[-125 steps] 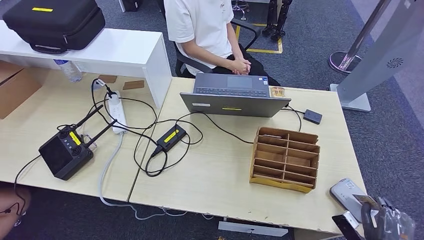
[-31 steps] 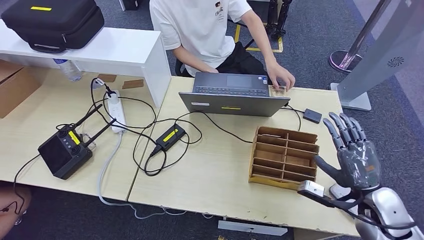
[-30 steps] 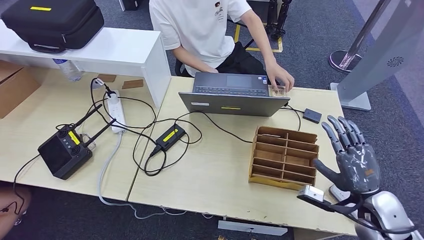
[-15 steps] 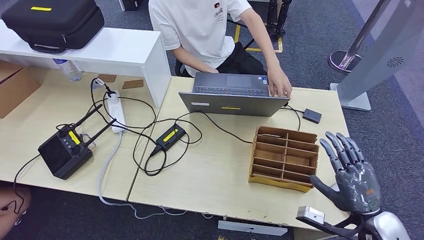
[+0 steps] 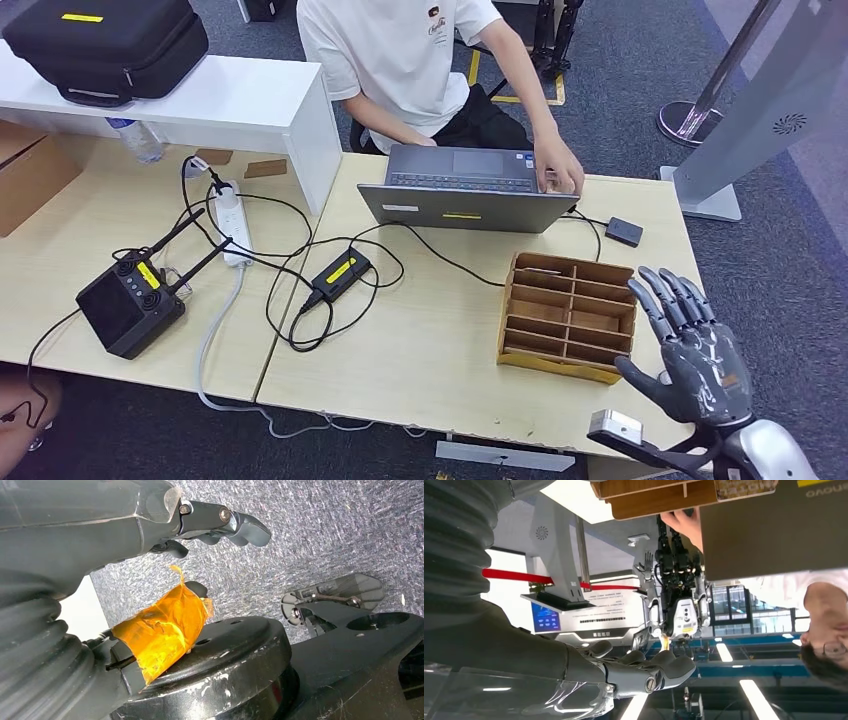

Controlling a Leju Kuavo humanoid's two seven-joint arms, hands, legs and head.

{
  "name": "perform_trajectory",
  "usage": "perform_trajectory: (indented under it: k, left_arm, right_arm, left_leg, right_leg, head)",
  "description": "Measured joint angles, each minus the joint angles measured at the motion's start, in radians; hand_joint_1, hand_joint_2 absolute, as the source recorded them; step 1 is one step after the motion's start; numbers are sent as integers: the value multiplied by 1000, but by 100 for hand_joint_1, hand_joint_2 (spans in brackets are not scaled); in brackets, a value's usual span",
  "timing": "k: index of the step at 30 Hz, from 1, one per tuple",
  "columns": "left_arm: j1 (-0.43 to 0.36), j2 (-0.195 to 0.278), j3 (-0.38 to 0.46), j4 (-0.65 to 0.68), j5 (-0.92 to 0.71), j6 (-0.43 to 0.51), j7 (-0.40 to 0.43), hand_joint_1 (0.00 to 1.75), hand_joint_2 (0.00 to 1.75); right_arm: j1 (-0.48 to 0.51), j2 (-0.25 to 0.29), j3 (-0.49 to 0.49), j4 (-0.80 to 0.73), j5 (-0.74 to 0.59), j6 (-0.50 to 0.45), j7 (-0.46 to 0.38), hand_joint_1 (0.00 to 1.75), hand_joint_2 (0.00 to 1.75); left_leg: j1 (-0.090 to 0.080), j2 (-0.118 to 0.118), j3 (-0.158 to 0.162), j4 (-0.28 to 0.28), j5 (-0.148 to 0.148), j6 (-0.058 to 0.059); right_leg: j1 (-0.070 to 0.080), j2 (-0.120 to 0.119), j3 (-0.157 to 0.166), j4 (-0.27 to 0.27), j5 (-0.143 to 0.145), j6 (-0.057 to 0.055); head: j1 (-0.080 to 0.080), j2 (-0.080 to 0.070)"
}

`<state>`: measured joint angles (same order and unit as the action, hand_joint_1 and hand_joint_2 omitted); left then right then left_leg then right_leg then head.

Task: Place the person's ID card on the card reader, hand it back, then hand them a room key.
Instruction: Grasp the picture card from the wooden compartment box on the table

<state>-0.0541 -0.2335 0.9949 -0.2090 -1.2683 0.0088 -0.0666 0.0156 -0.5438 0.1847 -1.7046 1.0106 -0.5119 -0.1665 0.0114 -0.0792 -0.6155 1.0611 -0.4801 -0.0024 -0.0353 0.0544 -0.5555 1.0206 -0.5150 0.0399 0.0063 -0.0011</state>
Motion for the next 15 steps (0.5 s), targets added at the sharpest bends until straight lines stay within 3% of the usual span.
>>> perform_trajectory:
  k: [5,9,15]
  left_arm:
    - [-1,0,0,0,-14,-1,-5,0,175]
    - [-2,0,0,0,-27,-6,-9,0,175]
    - [-2,0,0,0,-35,-9,-9,0,175]
  right_arm:
    - [-70,9,52,44,20,57,9,0,175]
    - [-192,27,130,134,2,127,25,0,175]
    - [-325,62,240,244,-35,153,46,0,175]
  left_leg:
    - [0,1,0,0,0,0]
    - [0,4,1,0,0,0]
    - [0,4,2,0,1,0]
  right_leg:
    - [0,1,0,1,0,0]
    - [0,4,0,1,1,-1]
    - [0,4,0,1,1,-1]
  head:
    - [0,0]
    - [0,0]
    - [0,0]
